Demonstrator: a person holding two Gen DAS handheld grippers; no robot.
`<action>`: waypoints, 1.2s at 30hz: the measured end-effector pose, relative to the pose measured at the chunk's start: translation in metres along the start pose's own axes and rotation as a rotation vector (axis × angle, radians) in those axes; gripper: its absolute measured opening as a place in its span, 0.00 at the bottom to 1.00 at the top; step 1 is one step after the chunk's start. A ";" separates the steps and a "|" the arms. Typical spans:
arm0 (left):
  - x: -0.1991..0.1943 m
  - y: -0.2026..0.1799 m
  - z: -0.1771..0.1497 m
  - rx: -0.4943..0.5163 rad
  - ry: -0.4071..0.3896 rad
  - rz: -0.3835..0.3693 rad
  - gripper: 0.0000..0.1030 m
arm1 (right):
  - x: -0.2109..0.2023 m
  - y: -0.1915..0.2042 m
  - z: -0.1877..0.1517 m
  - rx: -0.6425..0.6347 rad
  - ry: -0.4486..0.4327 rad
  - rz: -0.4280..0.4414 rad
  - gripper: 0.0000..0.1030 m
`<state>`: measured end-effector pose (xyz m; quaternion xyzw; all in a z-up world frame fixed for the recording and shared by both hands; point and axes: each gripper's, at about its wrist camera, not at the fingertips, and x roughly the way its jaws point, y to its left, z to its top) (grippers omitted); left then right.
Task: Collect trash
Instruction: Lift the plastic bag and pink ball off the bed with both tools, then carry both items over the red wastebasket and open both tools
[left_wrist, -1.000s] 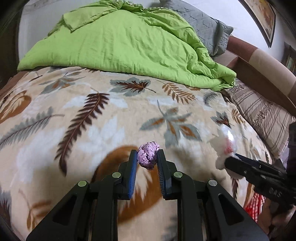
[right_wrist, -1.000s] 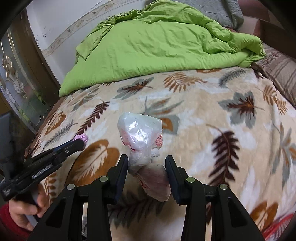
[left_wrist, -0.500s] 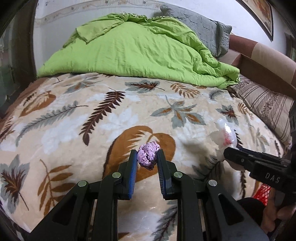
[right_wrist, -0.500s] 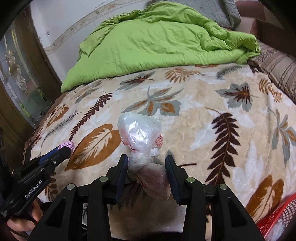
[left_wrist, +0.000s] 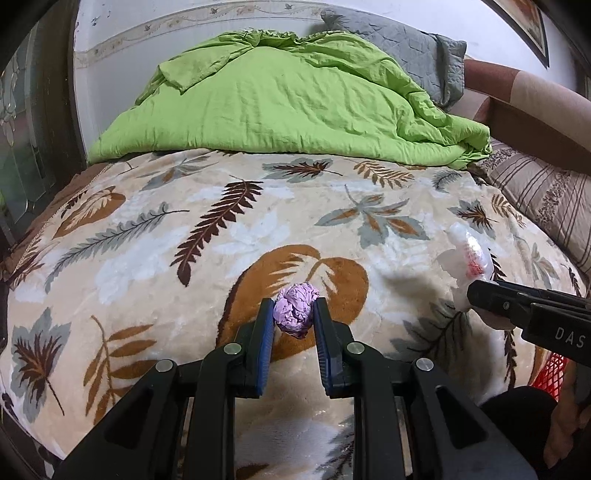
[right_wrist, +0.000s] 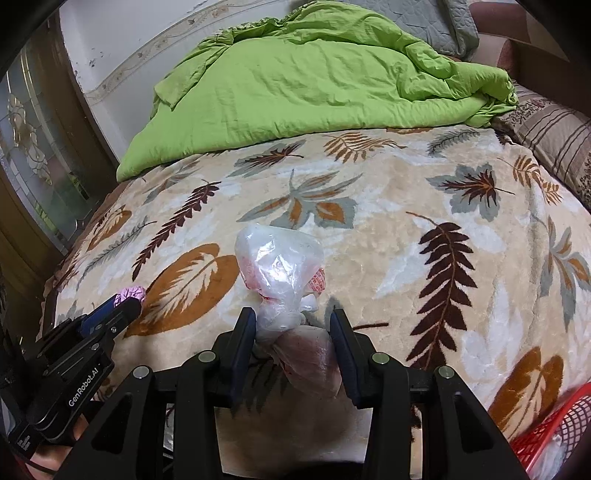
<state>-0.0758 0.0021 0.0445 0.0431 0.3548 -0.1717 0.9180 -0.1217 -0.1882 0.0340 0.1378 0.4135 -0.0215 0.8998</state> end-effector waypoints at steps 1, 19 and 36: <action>0.001 0.000 0.000 0.002 0.000 0.001 0.20 | 0.000 0.000 0.000 -0.001 0.000 -0.001 0.44; 0.000 -0.001 -0.001 0.003 0.000 0.001 0.20 | 0.000 0.001 0.000 0.000 0.002 0.000 0.44; -0.041 -0.072 0.020 0.094 -0.028 -0.260 0.20 | -0.114 -0.083 -0.031 0.185 -0.082 -0.039 0.44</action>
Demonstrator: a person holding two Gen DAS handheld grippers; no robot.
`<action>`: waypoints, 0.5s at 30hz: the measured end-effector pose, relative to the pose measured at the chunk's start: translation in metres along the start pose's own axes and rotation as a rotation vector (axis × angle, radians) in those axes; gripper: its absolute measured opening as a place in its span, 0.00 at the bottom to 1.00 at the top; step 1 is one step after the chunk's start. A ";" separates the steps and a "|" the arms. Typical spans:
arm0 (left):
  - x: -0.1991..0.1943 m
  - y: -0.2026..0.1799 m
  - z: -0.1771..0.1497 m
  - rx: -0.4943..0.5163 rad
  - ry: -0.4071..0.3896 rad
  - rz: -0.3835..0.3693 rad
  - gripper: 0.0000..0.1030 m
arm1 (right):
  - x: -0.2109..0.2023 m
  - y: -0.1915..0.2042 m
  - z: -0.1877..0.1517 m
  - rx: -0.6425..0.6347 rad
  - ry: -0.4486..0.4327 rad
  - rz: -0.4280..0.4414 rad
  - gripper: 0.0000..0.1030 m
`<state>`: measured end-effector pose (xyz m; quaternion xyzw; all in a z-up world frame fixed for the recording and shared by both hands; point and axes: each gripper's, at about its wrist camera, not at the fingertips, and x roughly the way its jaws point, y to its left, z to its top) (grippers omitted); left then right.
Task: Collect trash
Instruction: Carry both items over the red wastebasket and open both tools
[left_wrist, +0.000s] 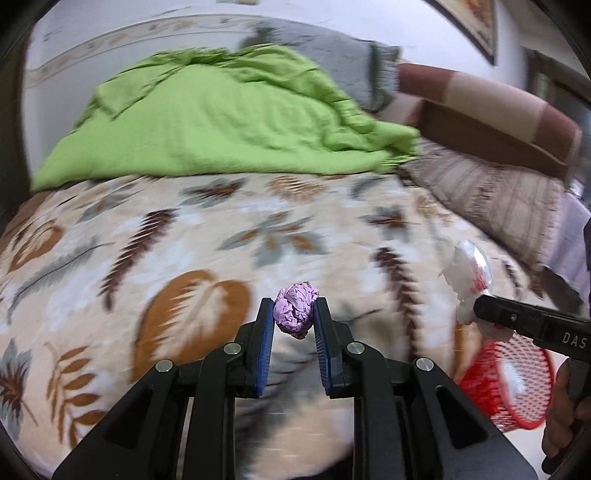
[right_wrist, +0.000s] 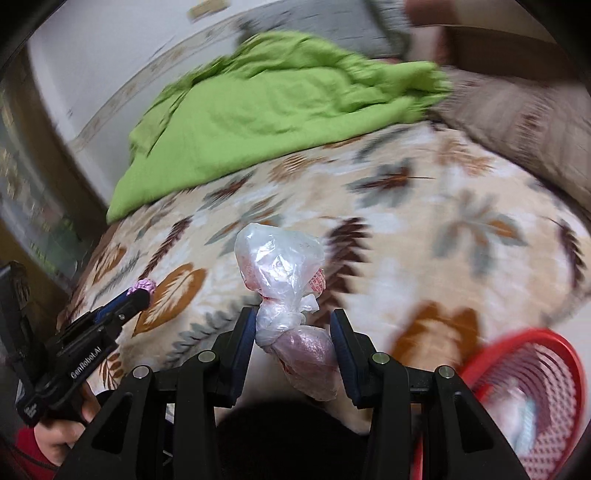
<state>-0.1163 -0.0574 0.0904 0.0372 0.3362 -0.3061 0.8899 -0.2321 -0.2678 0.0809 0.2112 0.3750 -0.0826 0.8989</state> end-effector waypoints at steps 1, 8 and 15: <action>-0.002 -0.011 0.003 0.015 -0.001 -0.034 0.20 | -0.010 -0.011 -0.002 0.024 -0.009 -0.013 0.44; -0.010 -0.108 0.020 0.150 0.043 -0.309 0.20 | -0.091 -0.094 -0.024 0.209 -0.083 -0.153 0.45; 0.006 -0.209 0.003 0.277 0.210 -0.551 0.20 | -0.131 -0.147 -0.048 0.353 -0.118 -0.230 0.46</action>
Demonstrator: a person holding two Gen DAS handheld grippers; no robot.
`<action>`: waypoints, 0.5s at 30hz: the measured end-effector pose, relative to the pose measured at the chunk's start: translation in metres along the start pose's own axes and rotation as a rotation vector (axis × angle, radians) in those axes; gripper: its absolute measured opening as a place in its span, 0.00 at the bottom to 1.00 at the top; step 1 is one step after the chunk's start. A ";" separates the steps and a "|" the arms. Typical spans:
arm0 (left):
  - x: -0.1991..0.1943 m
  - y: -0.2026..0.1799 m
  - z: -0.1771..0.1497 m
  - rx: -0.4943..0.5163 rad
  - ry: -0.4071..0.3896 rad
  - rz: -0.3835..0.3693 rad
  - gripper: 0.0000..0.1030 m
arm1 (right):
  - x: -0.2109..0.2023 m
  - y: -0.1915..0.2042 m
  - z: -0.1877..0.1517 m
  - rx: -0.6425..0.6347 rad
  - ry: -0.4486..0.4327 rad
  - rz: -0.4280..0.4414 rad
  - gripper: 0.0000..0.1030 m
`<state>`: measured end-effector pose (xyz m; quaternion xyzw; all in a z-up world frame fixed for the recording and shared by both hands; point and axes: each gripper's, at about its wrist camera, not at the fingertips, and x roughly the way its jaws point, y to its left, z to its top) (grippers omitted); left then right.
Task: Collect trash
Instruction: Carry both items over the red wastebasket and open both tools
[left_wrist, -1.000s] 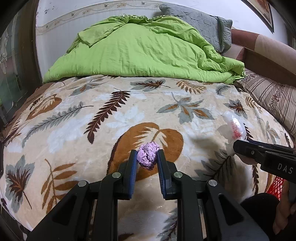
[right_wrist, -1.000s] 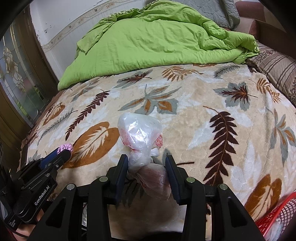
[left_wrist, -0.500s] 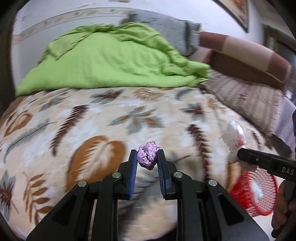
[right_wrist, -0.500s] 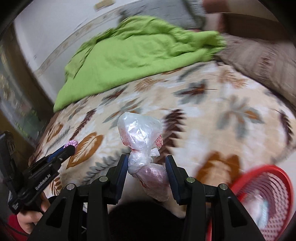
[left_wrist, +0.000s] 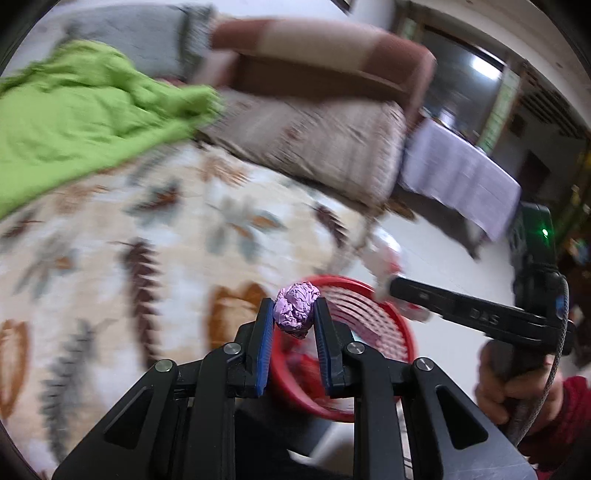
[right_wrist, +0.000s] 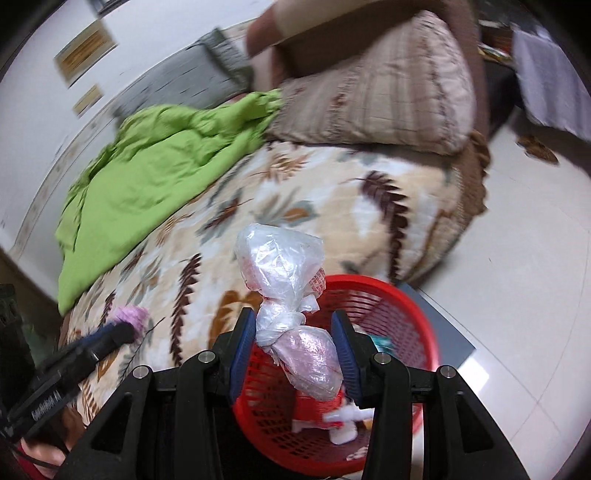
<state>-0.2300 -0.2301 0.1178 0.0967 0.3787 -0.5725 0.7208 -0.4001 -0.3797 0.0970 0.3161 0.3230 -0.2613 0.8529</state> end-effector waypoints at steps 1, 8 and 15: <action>0.008 -0.006 0.000 0.010 0.018 -0.024 0.20 | 0.000 -0.005 0.000 0.008 0.001 -0.011 0.46; 0.057 -0.026 -0.008 0.056 0.159 -0.099 0.35 | 0.004 -0.030 -0.009 0.065 0.031 -0.065 0.58; 0.016 -0.008 -0.005 0.063 0.044 -0.014 0.69 | -0.014 -0.004 -0.007 -0.015 -0.056 -0.221 0.79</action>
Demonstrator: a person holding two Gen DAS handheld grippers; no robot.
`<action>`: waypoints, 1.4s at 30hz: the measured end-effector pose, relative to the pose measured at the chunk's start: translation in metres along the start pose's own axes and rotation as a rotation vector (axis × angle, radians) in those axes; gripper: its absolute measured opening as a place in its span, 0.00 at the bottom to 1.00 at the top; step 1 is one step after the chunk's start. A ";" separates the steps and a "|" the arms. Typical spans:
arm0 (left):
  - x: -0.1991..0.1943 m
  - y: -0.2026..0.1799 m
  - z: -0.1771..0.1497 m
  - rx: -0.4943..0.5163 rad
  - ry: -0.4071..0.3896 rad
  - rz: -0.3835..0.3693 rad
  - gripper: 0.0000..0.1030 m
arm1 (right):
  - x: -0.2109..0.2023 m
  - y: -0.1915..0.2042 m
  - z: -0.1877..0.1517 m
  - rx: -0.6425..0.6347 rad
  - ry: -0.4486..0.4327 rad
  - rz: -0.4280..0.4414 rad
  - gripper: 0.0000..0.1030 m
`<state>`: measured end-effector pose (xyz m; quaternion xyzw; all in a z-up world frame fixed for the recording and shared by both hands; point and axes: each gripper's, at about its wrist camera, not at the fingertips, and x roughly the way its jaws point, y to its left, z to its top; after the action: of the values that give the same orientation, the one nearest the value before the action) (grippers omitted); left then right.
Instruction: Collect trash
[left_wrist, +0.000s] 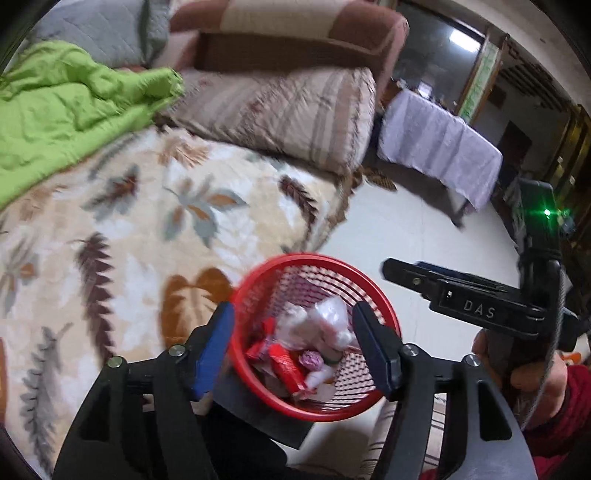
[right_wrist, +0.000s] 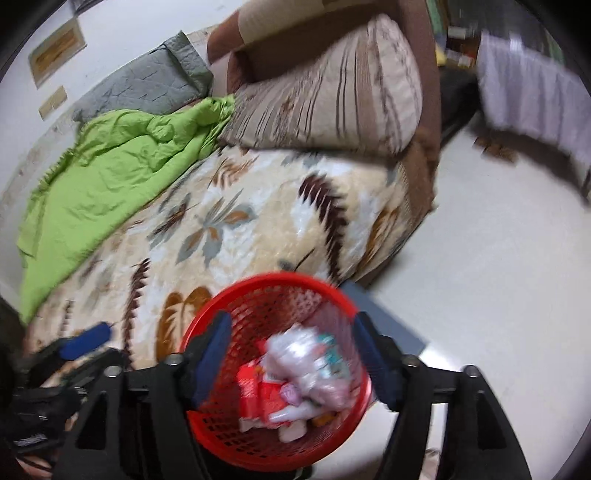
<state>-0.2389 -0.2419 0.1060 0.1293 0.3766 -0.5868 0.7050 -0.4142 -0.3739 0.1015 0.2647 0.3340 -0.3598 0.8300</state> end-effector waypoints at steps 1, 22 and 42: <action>-0.007 0.005 0.000 -0.004 -0.017 0.021 0.71 | -0.007 0.009 0.001 -0.020 -0.031 -0.029 0.85; -0.169 0.119 -0.047 -0.145 -0.311 0.515 0.95 | -0.054 0.173 -0.050 -0.041 -0.168 -0.133 1.00; -0.134 0.110 -0.062 -0.079 -0.185 0.715 0.99 | -0.044 0.153 -0.057 0.004 -0.110 -0.182 1.00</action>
<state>-0.1640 -0.0746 0.1264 0.1719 0.2645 -0.2980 0.9010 -0.3398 -0.2249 0.1284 0.2148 0.3100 -0.4484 0.8104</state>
